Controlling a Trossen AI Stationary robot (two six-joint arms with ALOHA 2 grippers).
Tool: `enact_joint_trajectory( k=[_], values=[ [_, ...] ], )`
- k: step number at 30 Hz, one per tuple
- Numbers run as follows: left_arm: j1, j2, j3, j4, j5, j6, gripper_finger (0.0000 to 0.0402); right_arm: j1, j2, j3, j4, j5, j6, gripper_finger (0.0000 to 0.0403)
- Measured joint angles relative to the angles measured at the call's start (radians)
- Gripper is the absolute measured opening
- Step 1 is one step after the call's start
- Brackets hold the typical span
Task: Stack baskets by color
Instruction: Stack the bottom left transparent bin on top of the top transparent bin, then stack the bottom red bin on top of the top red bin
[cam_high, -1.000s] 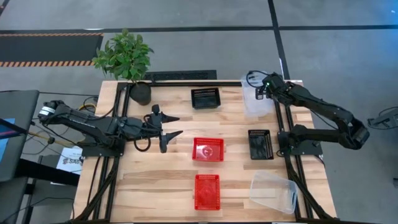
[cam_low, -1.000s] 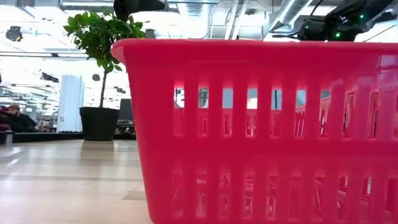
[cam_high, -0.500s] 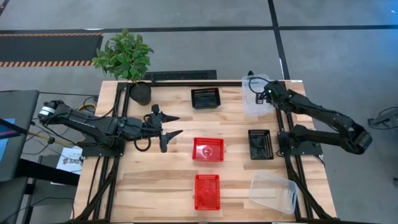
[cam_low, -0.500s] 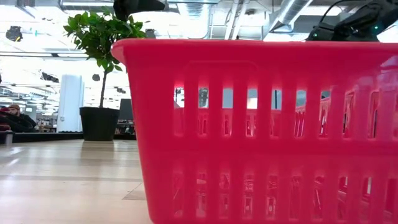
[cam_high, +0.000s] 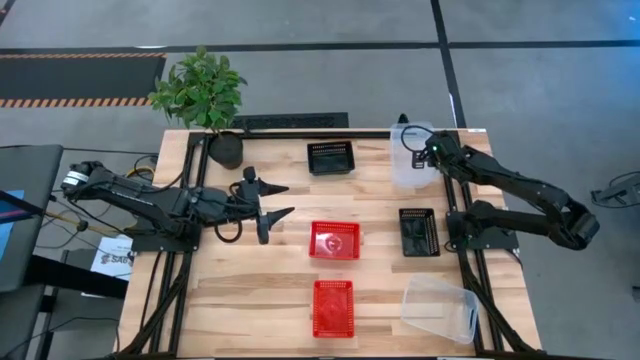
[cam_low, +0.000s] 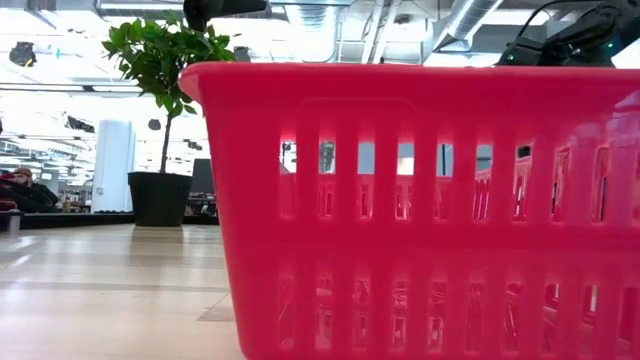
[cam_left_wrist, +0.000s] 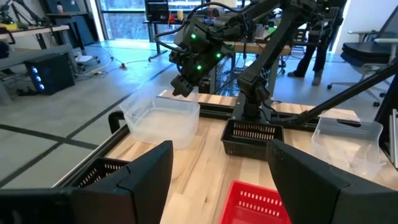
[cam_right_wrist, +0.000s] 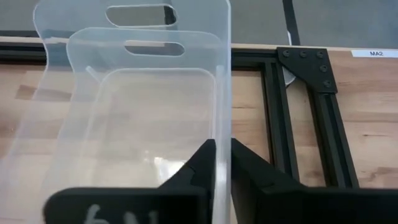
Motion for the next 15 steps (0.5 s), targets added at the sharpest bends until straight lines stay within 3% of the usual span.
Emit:
enact_joint_trajectory(
  k=[15],
  values=[
    [0.0,0.0,0.0,0.004,-0.002,0.0,0.0247,0.035,-0.017,0.052,0.002,0.006,-0.04,0.019]
  ],
)
